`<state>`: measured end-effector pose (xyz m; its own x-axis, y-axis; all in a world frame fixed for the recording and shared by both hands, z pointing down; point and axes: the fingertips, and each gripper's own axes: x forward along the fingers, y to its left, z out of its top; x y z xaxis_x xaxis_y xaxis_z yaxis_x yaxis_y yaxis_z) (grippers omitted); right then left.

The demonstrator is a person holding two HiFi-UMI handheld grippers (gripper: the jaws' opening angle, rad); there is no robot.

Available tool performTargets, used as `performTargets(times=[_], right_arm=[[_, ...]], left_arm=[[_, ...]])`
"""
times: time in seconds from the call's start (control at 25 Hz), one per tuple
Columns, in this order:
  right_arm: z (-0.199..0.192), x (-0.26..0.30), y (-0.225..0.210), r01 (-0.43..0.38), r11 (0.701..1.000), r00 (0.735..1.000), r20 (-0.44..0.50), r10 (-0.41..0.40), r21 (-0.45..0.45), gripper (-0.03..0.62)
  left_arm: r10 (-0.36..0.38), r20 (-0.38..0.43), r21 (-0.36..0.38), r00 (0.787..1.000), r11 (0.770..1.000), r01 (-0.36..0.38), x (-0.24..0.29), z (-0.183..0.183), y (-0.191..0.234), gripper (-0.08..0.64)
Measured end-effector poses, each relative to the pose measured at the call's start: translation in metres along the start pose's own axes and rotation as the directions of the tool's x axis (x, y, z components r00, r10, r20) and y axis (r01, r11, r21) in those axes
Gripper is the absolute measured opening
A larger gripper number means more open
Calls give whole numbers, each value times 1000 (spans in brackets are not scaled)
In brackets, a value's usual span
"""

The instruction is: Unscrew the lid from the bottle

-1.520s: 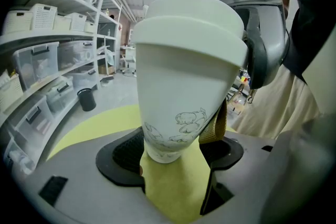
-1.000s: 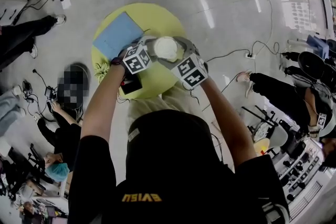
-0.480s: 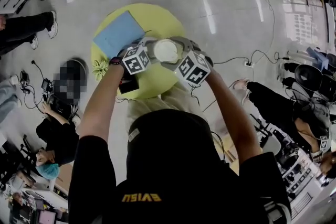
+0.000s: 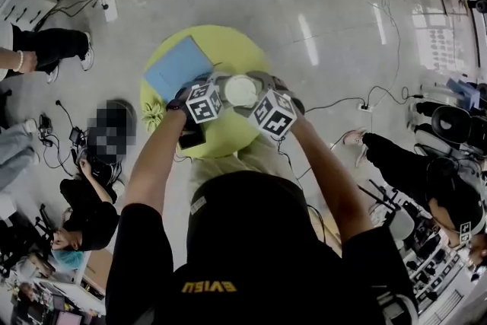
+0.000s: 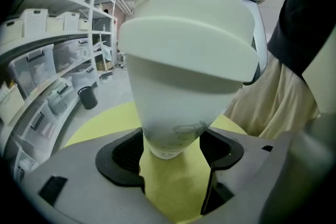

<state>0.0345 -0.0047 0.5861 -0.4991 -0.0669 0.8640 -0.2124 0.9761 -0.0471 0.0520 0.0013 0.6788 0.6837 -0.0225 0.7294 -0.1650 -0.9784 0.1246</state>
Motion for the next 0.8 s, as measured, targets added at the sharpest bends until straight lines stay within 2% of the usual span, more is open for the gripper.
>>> performTargets(times=[0.16, 0.32, 0.44, 0.56, 0.64, 0.72, 0.8], right_arm=[[5, -7, -1, 30, 998, 998, 58, -33, 55, 426], [13, -18, -1, 48, 995, 992, 111, -58, 90, 426], [14, -41, -2, 70, 985, 980, 171, -98, 161, 426], [20, -68, 0, 72, 952, 952, 264, -155, 297, 426], [19, -86, 0, 66, 919, 929, 312, -198, 388, 426], [15, -104, 0, 50, 877, 905, 351, -242, 477, 426], [11, -120, 0, 18, 827, 880, 384, -280, 562, 426]], left_arm=[[53, -29, 31, 998, 998, -52, -7, 3, 2, 344], [117, -43, 19, 992, 993, -117, -29, 3, 6, 344], [212, -51, 49, 976, 977, -209, -59, 12, 7, 314], [344, 2, 78, 939, 936, -343, -112, 25, 1, 296], [422, 55, 62, 905, 903, -425, -148, 35, -8, 290], [496, 113, -18, 861, 867, -497, -186, 47, -15, 285], [568, 179, -162, 803, 822, -545, -222, 59, -20, 276]])
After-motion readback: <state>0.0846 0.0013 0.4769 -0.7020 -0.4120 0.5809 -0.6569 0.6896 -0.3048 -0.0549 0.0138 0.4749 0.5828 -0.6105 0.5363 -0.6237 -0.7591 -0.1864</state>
